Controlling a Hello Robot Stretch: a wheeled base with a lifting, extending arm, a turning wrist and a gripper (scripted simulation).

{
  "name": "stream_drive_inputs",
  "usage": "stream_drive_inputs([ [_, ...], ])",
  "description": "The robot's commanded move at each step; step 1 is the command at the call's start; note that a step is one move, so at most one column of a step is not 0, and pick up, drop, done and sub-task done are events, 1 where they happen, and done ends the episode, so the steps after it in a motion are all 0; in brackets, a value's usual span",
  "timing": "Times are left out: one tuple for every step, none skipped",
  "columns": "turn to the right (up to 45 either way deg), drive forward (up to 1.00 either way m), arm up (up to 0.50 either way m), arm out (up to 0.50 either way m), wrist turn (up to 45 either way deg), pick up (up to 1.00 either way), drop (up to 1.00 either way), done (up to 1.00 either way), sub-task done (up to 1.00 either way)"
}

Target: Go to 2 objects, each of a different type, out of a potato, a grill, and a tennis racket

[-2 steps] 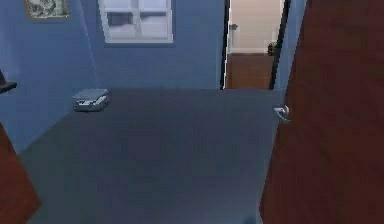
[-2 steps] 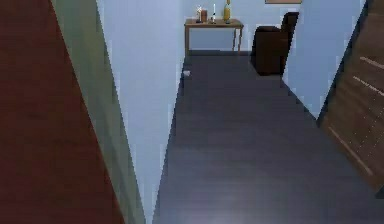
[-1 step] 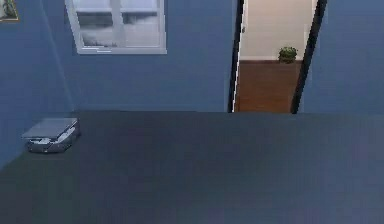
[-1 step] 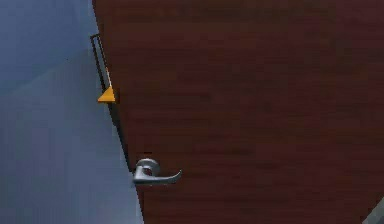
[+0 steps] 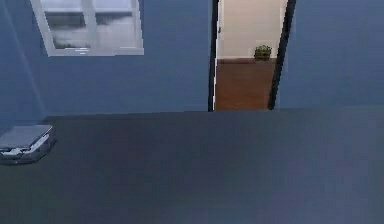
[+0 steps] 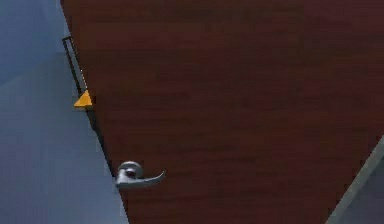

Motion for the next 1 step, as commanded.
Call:
stream_drive_inputs([
  [0.0, 0.3, 0.0, 0.0, 0.0, 0.0, 0.0, 0.0, 0.0],
])
